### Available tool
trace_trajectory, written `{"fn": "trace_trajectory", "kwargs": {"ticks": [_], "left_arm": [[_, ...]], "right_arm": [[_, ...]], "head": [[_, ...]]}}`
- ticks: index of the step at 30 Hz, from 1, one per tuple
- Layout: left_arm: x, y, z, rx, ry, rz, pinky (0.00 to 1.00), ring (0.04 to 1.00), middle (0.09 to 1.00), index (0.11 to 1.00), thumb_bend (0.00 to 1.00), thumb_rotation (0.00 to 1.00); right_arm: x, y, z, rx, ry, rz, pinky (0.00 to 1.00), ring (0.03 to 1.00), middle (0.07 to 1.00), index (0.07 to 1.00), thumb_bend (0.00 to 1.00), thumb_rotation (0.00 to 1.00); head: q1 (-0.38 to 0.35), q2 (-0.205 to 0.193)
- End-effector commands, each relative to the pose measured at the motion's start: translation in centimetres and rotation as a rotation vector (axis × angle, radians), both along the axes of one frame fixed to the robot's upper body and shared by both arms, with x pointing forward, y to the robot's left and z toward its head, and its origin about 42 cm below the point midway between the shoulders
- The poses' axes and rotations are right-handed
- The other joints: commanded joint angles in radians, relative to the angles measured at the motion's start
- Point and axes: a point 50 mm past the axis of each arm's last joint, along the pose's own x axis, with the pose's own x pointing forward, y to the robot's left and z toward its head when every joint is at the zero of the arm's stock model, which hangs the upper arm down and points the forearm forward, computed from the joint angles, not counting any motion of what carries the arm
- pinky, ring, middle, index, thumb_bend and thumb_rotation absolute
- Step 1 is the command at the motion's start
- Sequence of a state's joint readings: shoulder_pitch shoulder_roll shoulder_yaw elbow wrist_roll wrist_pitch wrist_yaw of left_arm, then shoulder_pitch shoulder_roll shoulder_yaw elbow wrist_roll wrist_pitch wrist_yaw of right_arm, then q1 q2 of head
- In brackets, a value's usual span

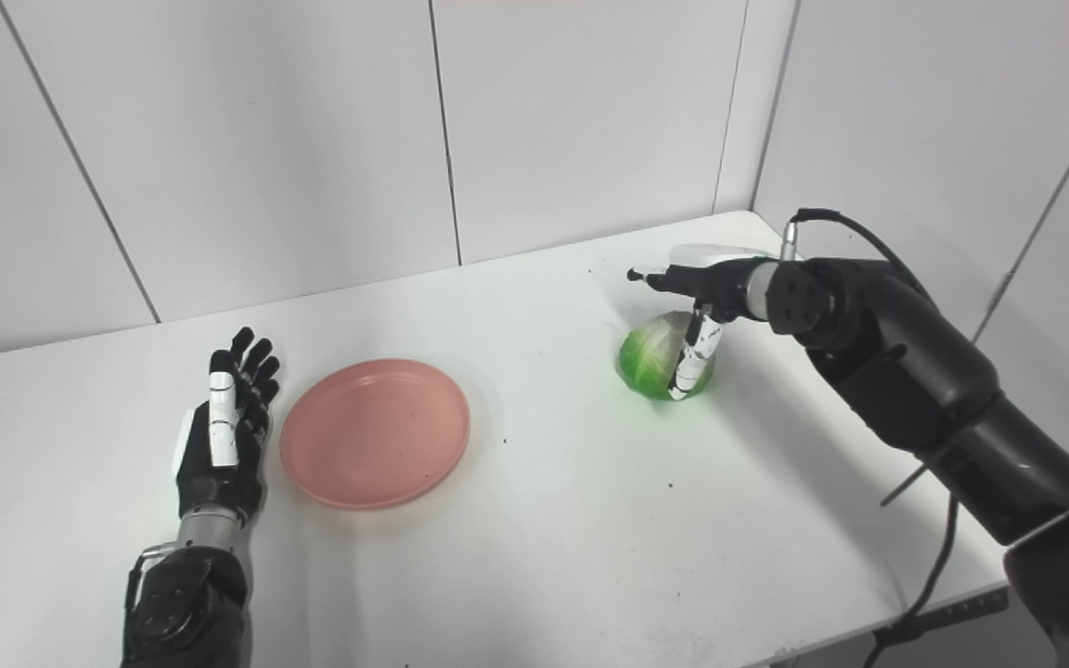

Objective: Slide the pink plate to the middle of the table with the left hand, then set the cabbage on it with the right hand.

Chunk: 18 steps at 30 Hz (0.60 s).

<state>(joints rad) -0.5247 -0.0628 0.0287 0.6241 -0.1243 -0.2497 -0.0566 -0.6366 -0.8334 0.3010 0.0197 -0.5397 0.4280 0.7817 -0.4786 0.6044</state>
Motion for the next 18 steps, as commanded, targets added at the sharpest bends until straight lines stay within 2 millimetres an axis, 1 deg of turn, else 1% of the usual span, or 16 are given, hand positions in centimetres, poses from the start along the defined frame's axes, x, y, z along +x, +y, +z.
{"fn": "trace_trajectory", "kwargs": {"ticks": [1,4,5,6,9,12,14,16,18], "left_arm": [[0.2,0.1,0.6,-0.004,-0.025,-0.001,1.0,0.963,0.956,0.938,0.73,1.0],[0.2,0.1,0.6,-0.003,-0.028,-0.002,1.0,0.963,0.957,0.938,0.72,1.0],[0.2,0.1,0.6,-0.007,-0.028,0.004,1.0,0.961,0.955,0.934,0.72,1.0],[0.1,-0.1,0.6,-0.015,-0.028,0.012,1.0,0.958,0.951,0.93,0.72,1.0],[0.1,-0.2,0.6,-0.016,-0.026,0.015,1.0,0.962,0.955,0.93,0.71,1.0],[0.2,0.0,0.6,-0.007,-0.024,0.009,1.0,0.961,0.955,0.931,0.73,1.0],[0.2,0.0,0.6,-0.016,-0.02,0.009,0.99,0.957,0.952,0.931,0.73,1.0],[0.1,0.0,0.6,-0.018,-0.018,0.009,0.99,0.957,0.952,0.931,0.72,1.0],[0.1,0.0,0.6,-0.016,-0.022,0.015,0.99,0.96,0.953,0.934,0.73,1.0]], "right_arm": [[0.5,0.0,2.7,-0.076,-0.126,0.018,0.83,0.999,1.0,1.0,1.0,0.09],[0.6,0.1,2.2,-0.123,-0.157,0.014,0.84,0.995,1.0,1.0,1.0,0.1],[0.6,0.1,2.0,-0.135,-0.164,0.015,0.89,0.998,1.0,1.0,1.0,0.11],[0.6,0.1,1.8,-0.143,-0.168,0.014,0.89,0.999,1.0,1.0,1.0,0.12],[0.8,0.1,1.1,-0.15,-0.177,0.01,0.88,0.99,1.0,1.0,1.0,0.13],[1.0,0.1,0.4,-0.141,-0.191,0.006,0.81,0.948,0.994,0.997,1.0,0.13],[1.1,0.1,-0.2,-0.139,-0.193,0.001,0.79,0.937,0.989,0.99,1.0,0.14],[1.1,0.2,-0.6,-0.139,-0.19,-0.001,0.79,0.936,0.989,0.988,1.0,0.14],[1.2,0.4,-1.2,-0.141,-0.184,0.001,0.84,0.966,0.994,0.98,1.0,0.15]], "head": [[0.0,-0.001],[0.0,-0.001],[0.0,-0.001],[0.0,-0.001],[0.0,-0.001],[0.002,0.001],[0.004,0.002],[0.007,0.005],[0.009,0.008]]}}
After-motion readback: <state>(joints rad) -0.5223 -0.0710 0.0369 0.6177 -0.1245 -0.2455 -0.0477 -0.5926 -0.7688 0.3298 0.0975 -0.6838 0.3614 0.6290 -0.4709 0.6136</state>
